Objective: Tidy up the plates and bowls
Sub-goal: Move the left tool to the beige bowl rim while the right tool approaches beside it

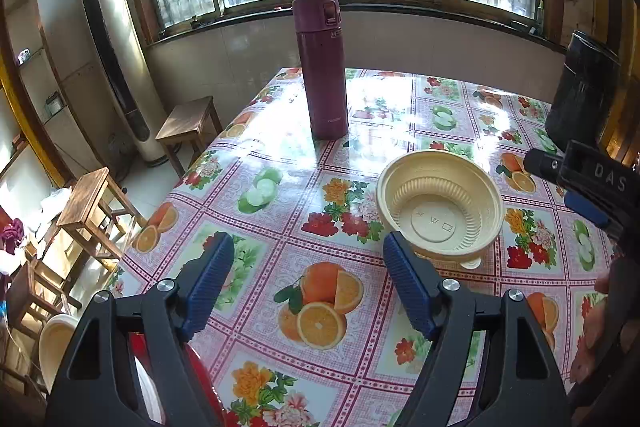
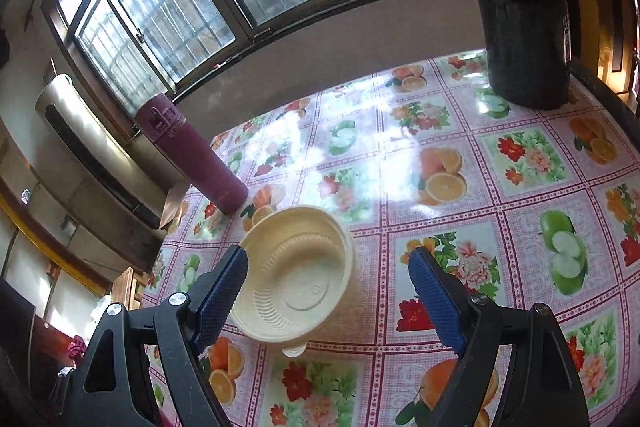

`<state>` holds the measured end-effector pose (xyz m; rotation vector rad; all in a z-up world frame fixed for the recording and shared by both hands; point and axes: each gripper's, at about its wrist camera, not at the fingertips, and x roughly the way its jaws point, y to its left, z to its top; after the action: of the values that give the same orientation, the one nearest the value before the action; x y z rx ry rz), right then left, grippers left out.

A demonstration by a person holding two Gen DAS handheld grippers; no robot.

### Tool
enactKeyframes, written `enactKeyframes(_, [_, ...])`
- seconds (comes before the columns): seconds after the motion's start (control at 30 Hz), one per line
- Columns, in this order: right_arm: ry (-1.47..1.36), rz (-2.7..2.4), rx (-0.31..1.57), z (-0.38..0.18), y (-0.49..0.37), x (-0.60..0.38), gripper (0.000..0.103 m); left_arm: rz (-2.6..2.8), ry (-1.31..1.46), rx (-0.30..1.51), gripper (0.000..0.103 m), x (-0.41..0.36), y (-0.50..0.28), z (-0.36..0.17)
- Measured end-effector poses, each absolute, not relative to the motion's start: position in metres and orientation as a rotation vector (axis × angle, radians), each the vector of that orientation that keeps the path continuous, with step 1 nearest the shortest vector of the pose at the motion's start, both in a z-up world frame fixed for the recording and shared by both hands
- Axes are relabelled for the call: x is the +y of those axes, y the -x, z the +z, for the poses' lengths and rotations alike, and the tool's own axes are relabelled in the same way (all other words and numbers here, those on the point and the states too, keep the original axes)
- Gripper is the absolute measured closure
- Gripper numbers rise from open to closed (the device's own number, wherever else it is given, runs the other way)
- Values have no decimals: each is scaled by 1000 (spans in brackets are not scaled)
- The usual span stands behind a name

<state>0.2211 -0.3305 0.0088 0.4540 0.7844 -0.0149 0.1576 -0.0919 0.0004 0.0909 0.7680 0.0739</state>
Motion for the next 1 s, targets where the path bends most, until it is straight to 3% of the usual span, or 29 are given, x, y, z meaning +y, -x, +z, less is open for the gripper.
enactKeyframes(0.27, [-567, 6, 868, -34, -236, -356, 19, 126, -3, 946, 26, -97, -226, -25])
enactKeyframes(0.57, [-692, 41, 867, -52, -242, -365, 19, 143, 13, 1007, 26, -110, -252, -50])
enactKeyframes(1.0, [-708, 42, 861, -62, -249, -355, 19, 127, 9, 957, 26, -122, -249, -57])
